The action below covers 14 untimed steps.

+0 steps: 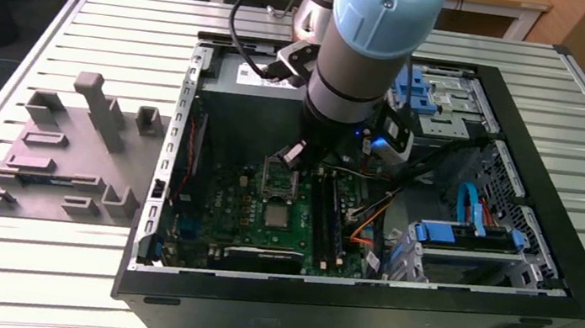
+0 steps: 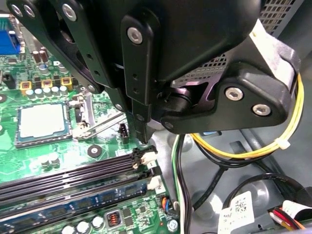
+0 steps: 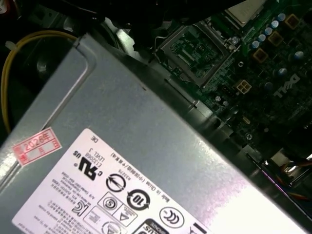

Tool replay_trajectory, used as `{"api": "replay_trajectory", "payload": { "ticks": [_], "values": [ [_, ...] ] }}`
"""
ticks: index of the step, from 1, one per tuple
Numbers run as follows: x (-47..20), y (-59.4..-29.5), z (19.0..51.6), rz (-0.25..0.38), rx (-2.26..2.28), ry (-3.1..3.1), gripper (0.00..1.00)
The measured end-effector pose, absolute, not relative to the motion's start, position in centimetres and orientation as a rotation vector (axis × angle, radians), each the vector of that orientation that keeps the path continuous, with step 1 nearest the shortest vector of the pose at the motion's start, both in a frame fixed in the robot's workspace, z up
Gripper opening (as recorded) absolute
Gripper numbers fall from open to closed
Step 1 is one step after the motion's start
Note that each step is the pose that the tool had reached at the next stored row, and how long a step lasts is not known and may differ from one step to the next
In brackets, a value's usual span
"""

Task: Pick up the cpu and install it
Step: 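Close the cpu cover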

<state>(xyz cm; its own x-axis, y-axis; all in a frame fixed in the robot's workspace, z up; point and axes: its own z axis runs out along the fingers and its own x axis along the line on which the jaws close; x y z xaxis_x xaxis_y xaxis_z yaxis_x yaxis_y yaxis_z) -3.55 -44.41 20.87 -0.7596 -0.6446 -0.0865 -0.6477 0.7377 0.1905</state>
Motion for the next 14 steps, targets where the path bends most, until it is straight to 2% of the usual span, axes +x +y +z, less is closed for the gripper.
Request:
{"api": "replay_trajectory", "payload": {
  "ticks": [14],
  "values": [
    [-3.7, -44.4, 22.2, 0.296, -1.090, 2.924, 0.11]
  ]
}}
